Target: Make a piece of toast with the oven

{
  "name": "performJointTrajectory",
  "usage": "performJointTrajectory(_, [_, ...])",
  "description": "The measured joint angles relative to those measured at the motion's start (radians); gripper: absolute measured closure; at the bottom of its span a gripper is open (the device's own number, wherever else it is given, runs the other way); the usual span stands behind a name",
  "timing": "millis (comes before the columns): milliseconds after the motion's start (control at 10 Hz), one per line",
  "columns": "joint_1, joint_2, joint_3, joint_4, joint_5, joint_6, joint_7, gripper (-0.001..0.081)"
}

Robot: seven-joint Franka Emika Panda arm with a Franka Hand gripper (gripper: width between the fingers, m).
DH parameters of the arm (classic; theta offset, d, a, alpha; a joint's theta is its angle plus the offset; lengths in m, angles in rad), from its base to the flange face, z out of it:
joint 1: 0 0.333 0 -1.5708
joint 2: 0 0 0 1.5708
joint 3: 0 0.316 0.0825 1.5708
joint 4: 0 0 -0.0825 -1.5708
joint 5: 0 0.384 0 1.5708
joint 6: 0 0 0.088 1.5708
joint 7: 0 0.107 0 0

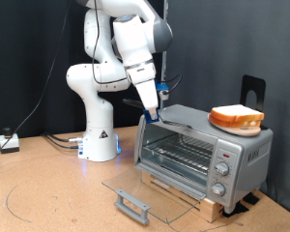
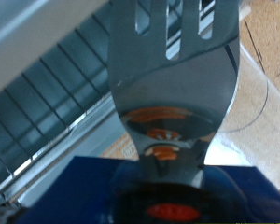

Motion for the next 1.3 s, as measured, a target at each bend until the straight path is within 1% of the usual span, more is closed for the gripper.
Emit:
performJointTrajectory(200, [-0.001, 0.018, -0.010, 0.047, 0.004, -0.053, 0.001, 0.0349])
performJointTrajectory(300, [-0.002, 0.024, -0.011, 0.060, 0.004, -0.058, 0.002, 0.0349])
performJointTrajectory(900, [-0.002, 0.111, 0.004, 0.114, 0.018, -0.045, 0.014, 0.0349])
performJointTrajectory(1300, [0.022, 0.126, 0.015, 0.134, 0.051, -0.045, 0.014, 0.0349])
